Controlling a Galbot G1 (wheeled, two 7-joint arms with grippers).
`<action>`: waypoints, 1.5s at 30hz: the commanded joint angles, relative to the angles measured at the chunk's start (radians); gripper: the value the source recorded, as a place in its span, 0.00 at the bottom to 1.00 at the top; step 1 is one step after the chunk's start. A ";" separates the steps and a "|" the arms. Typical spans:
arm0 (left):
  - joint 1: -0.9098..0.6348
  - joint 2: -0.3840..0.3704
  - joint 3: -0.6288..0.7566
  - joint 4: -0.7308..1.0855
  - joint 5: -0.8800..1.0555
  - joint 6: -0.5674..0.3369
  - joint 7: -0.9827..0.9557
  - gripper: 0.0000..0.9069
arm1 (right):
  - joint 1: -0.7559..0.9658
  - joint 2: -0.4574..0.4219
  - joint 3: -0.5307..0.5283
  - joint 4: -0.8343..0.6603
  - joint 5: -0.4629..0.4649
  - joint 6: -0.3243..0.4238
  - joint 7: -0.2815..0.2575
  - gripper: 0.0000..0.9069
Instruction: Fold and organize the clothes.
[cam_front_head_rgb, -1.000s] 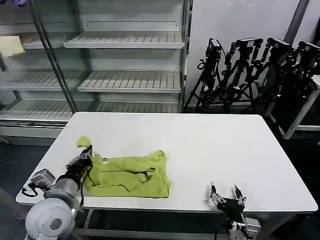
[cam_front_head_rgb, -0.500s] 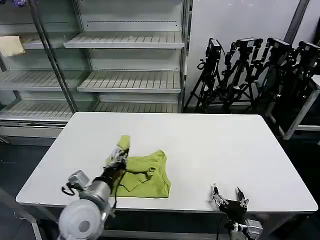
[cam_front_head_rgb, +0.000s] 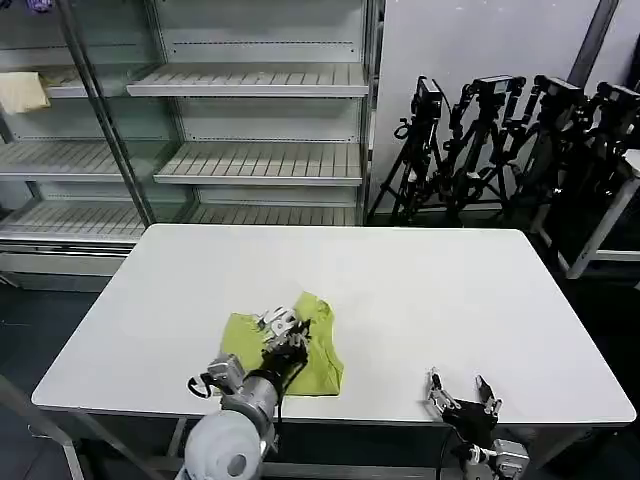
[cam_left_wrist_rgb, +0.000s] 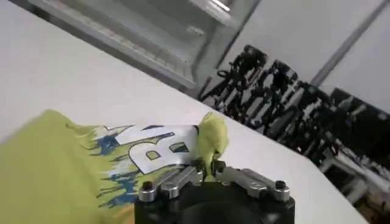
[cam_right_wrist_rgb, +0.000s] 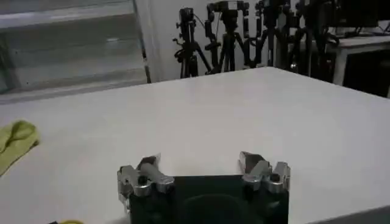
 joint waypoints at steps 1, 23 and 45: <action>0.006 -0.033 0.080 -0.035 0.099 0.004 0.003 1.00 | 0.002 0.001 0.000 -0.004 0.000 0.002 0.000 1.00; 0.169 0.137 -0.316 -0.130 0.035 0.049 -0.040 1.00 | 0.026 0.014 -0.030 -0.022 -0.004 0.006 -0.006 1.00; 0.096 0.169 -0.342 0.061 -0.375 0.153 0.002 1.00 | 0.001 0.000 0.002 0.005 0.007 0.004 -0.009 1.00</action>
